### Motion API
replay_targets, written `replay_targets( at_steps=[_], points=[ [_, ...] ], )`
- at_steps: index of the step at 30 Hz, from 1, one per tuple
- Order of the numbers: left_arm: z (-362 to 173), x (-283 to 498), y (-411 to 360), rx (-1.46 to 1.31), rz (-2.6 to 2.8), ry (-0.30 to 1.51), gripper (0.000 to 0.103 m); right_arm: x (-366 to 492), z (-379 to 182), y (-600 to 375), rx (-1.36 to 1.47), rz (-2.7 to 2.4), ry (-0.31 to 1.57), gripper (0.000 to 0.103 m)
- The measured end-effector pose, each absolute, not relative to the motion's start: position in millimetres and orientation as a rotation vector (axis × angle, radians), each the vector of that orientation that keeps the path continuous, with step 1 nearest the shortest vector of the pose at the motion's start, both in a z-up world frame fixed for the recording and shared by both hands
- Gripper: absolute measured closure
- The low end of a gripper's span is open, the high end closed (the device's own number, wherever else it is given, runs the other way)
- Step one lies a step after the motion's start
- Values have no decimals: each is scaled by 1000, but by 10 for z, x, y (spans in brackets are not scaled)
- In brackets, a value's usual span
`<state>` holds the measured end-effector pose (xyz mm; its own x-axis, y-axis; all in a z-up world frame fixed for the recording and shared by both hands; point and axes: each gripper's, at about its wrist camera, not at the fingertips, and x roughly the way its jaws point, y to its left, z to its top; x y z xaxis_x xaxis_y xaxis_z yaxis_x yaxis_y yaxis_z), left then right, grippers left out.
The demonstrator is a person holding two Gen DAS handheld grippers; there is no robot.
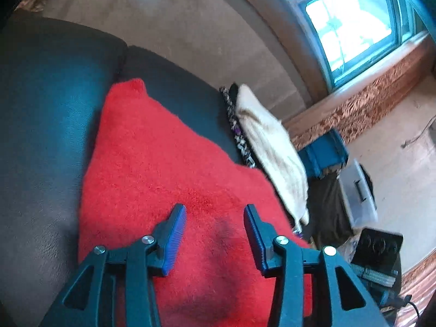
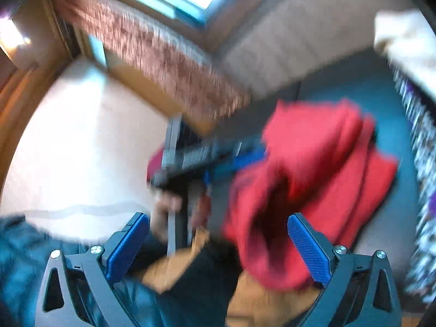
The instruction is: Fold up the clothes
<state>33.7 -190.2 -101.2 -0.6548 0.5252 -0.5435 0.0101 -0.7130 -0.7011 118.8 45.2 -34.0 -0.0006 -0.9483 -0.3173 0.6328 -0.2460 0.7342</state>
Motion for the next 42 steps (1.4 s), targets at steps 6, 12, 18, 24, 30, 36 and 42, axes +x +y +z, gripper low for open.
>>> replay_targets(
  at_steps=[6, 12, 18, 24, 30, 36, 42],
  points=[
    [-928, 703, -1998, -1060, 2470, -935, 58, 826, -580, 5, 1049, -1625, -590, 0],
    [-933, 974, -2004, -1012, 2474, -840, 57, 702, -906, 1, 1114, -1724, -730, 0],
    [-1033, 1006, -1838, -1051, 2452, -685, 56, 717, -1127, -16, 1087, -1795, -816, 0],
    [-1086, 1021, -1854, -1049, 2445, -698, 56, 598, -1030, -129, 1187, -1827, -709, 9],
    [-1058, 1033, -1856, -1046, 2457, -692, 56, 531, -1010, -214, 1269, -1916, -492, 68],
    [-938, 1153, -1771, -995, 2450, -636, 55, 475, -1191, 161, 1221, -1933, -640, 79],
    [-893, 1150, -1570, -1016, 2418, -574, 55, 418, -1372, 536, 1168, -1944, -788, 82]
  ],
)
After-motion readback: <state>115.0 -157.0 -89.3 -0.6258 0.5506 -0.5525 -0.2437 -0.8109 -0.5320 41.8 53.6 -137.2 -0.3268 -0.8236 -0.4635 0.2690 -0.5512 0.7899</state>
